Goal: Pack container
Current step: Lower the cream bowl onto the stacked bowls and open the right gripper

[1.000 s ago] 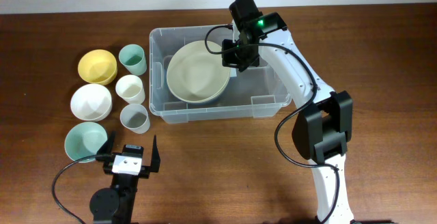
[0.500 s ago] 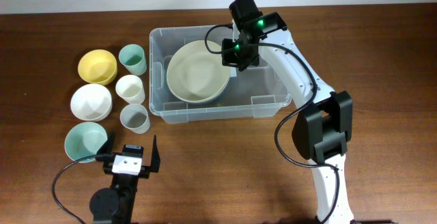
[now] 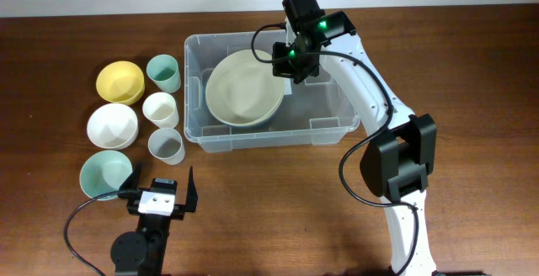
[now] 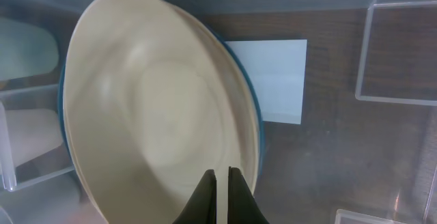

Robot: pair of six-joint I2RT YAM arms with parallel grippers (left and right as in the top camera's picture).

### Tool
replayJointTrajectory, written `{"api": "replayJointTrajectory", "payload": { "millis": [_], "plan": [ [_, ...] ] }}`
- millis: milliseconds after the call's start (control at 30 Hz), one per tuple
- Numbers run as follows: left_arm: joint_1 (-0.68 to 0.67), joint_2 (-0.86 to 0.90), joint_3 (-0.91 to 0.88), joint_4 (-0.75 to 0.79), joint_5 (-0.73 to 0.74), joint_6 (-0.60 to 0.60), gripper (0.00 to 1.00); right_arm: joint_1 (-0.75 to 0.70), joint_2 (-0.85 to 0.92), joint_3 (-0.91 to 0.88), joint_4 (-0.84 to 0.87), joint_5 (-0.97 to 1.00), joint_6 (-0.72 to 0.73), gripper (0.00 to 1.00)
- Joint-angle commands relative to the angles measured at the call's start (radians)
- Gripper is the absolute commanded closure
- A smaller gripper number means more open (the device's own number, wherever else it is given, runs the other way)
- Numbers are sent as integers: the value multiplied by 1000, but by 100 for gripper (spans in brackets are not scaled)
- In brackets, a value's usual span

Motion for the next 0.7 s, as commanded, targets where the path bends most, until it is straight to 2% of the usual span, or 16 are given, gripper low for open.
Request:
{"api": "replayJointTrajectory", "payload": {
  "millis": [0,667],
  "plan": [
    [4,-1,-2,-8,-3,5,0,-1,-18,19,-12,-2,-8,96],
    [4,-1,-2,-8,-3,5,0,1,-14,-19,-17,9,-26,96]
  ]
}}
